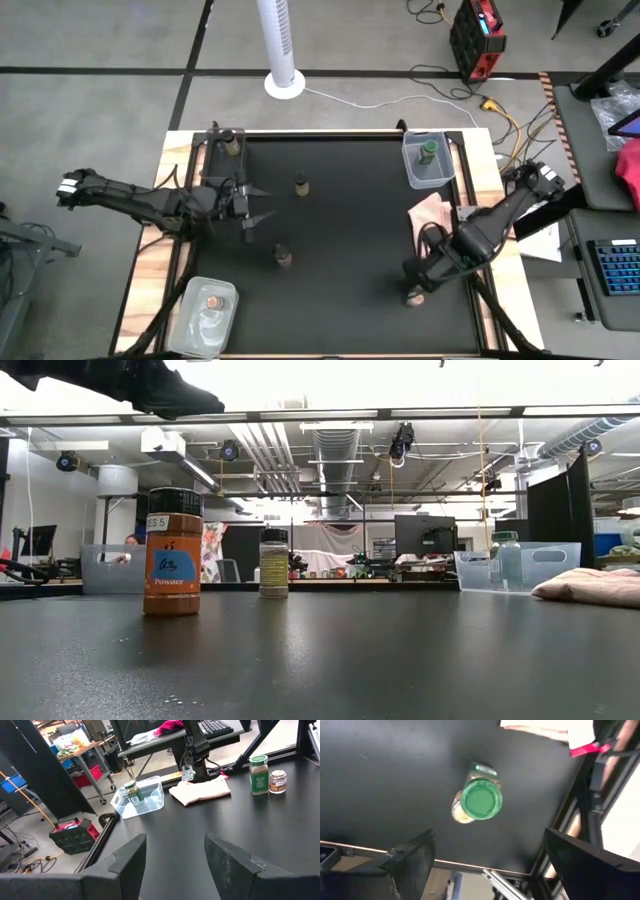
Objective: Sort spices by type
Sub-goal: Put the green spice bottle into the transparent bin
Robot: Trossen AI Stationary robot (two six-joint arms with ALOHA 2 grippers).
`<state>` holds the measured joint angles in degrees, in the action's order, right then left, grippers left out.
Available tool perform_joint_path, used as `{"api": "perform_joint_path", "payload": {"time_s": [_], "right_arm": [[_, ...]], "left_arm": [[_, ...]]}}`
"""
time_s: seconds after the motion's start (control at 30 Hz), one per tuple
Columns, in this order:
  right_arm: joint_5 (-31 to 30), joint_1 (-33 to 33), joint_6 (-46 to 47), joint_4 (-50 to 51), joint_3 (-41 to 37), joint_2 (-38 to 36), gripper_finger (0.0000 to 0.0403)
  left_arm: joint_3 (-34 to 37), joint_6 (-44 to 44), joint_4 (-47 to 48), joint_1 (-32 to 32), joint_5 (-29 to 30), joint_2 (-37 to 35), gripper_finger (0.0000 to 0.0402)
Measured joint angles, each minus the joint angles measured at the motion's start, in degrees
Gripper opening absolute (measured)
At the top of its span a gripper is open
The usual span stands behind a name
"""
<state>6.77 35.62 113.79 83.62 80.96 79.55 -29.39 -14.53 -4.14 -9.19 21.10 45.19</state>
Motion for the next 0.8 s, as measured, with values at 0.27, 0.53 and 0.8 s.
{"api": "perform_joint_path", "payload": {"time_s": [0.27,0.53,0.8], "right_arm": [[-0.8,0.9,0.8,-5.4,-6.9,-0.6,0.0357],[-0.8,0.9,2.2,-12.9,-14.9,-4.6,0.0357],[-0.8,0.9,3.5,-24.6,-24.1,-6.4,0.0357]], "left_arm": [[0.0,0.0,-0.7,0.0,0.0,0.9,0.0184],[0.0,0.0,-0.9,0.0,0.0,1.5,0.0184],[0.2,0.2,-0.9,0.0,0.0,1.5,0.0184]]}}
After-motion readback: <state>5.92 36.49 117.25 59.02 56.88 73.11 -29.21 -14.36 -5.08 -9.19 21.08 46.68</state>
